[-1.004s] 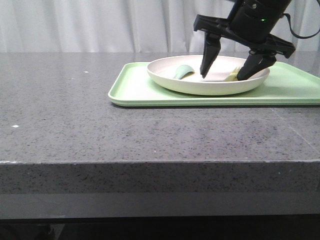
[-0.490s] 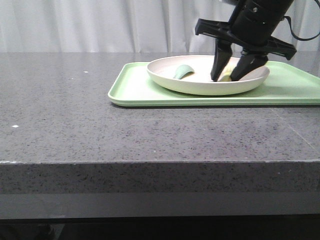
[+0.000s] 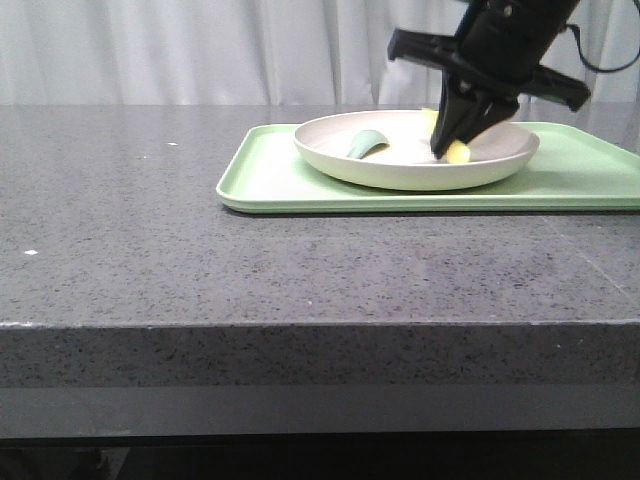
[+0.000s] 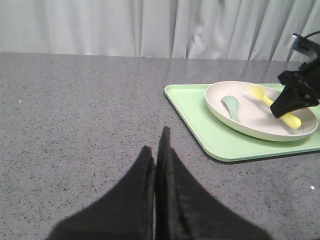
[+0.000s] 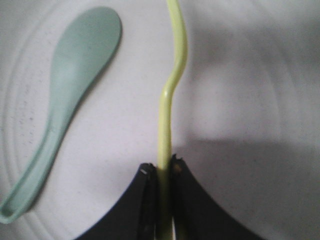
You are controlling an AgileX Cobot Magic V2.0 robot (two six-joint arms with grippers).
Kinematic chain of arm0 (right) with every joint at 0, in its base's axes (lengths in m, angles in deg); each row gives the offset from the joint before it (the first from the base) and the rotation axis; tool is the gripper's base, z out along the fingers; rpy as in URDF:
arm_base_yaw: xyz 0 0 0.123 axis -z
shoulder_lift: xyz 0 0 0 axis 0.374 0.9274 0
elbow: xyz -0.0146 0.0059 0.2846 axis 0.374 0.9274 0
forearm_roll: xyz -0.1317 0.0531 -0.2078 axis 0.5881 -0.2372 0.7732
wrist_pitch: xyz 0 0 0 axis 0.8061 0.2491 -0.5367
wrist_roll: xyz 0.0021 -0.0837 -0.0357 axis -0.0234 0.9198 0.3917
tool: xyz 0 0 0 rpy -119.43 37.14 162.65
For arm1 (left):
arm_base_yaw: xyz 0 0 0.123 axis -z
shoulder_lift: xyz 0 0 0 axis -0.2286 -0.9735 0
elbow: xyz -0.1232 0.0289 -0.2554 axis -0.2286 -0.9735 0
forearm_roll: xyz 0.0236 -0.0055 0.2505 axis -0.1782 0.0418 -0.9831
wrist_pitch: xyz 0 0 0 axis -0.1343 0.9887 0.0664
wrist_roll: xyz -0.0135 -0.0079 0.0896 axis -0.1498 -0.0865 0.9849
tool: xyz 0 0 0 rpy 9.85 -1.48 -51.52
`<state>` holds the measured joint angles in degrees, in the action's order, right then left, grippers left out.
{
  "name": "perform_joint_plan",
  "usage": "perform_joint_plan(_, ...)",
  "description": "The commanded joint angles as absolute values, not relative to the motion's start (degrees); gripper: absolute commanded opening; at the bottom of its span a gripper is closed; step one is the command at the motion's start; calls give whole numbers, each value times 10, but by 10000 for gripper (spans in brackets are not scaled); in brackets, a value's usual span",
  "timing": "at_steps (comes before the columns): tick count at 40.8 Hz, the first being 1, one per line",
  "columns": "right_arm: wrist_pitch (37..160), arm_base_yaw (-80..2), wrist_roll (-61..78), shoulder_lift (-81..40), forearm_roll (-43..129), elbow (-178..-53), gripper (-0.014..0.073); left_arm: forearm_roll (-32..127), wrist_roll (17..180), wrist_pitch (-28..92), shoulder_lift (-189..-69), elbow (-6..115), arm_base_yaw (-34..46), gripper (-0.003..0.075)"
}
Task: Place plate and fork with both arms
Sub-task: 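Close the right gripper on the yellow fork and lift it, then lower the fork onto the tray beside the plate and release it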
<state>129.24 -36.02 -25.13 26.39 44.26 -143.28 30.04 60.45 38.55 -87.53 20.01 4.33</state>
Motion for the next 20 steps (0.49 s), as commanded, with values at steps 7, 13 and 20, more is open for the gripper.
perform_joint_plan(7, 1300, -297, -216, 197, 482, -1477, -41, 302, 605, 343, -879, 216, 43, -18)
perform_joint_plan(13, 1330, -263, -205, 202, 523, -1474, -41, 302, 605, 343, -879, 216, 43, -18)
perform_joint_plan(20, 1346, -244, -205, 226, 541, -1474, -41, 302, 605, 343, -879, 216, 43, -18)
